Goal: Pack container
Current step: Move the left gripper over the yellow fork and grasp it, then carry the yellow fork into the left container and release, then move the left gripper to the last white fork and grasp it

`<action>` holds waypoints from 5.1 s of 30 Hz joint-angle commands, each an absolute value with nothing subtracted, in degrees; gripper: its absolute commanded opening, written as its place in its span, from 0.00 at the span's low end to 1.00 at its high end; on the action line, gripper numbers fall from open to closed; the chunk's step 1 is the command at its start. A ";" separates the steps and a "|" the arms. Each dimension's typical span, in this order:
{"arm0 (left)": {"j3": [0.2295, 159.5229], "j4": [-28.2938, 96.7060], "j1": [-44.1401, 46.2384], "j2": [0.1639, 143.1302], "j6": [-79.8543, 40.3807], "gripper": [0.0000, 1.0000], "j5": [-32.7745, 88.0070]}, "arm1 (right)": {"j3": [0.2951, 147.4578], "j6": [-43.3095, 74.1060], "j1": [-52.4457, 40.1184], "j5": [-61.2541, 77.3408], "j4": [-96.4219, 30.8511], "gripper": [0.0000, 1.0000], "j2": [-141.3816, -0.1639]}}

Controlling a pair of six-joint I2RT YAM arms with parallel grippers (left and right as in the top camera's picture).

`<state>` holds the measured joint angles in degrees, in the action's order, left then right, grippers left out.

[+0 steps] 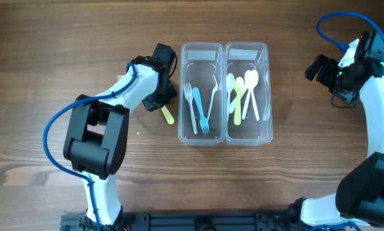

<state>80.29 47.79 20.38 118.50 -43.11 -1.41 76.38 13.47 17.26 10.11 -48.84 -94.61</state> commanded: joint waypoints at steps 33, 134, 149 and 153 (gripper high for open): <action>62.50 39.13 17.21 102.04 -28.10 0.46 -5.87 | 76.16 14.11 17.28 10.39 -48.93 1.00 -95.04; 86.17 41.71 6.85 112.84 44.05 0.81 3.18 | 76.16 15.16 17.26 10.39 -51.55 1.00 -95.04; 95.98 49.12 3.79 117.80 30.89 0.99 10.66 | 76.16 15.20 17.26 10.39 -51.70 1.00 -95.04; 109.40 61.21 3.42 127.94 36.03 1.00 7.64 | 76.16 15.20 17.26 10.39 -51.99 1.00 -95.04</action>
<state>102.00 56.47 3.70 120.97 32.32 8.75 76.36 14.33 17.26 10.09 -51.81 -94.61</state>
